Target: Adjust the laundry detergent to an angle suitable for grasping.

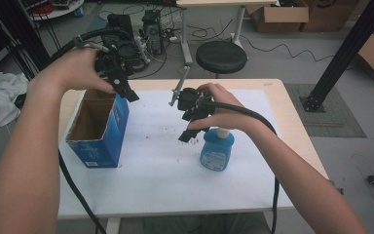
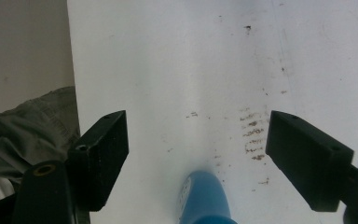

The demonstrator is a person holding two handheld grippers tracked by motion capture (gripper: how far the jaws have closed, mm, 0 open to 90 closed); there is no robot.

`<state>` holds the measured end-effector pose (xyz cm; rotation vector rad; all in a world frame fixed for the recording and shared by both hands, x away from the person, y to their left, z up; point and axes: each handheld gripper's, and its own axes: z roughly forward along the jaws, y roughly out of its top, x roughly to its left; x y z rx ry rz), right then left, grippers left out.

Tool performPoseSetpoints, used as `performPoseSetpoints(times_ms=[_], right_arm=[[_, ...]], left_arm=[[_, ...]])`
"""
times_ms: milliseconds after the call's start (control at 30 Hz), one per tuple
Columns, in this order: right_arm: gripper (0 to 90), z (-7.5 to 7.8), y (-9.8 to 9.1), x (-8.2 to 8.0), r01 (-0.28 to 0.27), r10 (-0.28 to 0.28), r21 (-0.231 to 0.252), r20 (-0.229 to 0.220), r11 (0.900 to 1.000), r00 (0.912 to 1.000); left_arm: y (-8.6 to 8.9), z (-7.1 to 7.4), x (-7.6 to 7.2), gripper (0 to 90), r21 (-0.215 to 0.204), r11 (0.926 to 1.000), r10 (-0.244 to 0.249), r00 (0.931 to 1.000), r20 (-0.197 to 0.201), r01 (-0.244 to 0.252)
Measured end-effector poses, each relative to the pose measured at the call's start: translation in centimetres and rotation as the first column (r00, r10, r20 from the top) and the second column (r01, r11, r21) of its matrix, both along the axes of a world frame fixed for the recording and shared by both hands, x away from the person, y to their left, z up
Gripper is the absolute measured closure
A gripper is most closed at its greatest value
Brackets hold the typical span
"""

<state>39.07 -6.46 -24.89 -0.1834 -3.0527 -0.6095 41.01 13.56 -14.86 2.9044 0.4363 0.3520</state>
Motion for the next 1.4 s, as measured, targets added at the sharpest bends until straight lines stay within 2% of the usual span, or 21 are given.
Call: performPoseSetpoints(times_ms=[367,700,1400], right_arm=[[21.2,0.3,-0.8,-0.1,0.011,-0.011,0.010,0.002,0.9999,0.9999],[21.3,0.7,-1.1,0.0,0.026,-0.026,0.014,0.004,0.9996,0.9997],[21.1,0.7,-1.2,0.0,0.029,-0.029,0.009,0.003,0.9995,0.9996]], left_arm=[[-0.3,0.1,-0.6,15.1,0.008,1.0000,0.005,1.0000,0.000,-0.005],[-0.2,0.4,-0.5,15.1,-0.002,1.0000,-0.008,0.9999,0.007,0.008],[-0.5,0.2,-0.5,15.1,0.010,0.9998,-0.018,0.9998,0.009,0.017]])
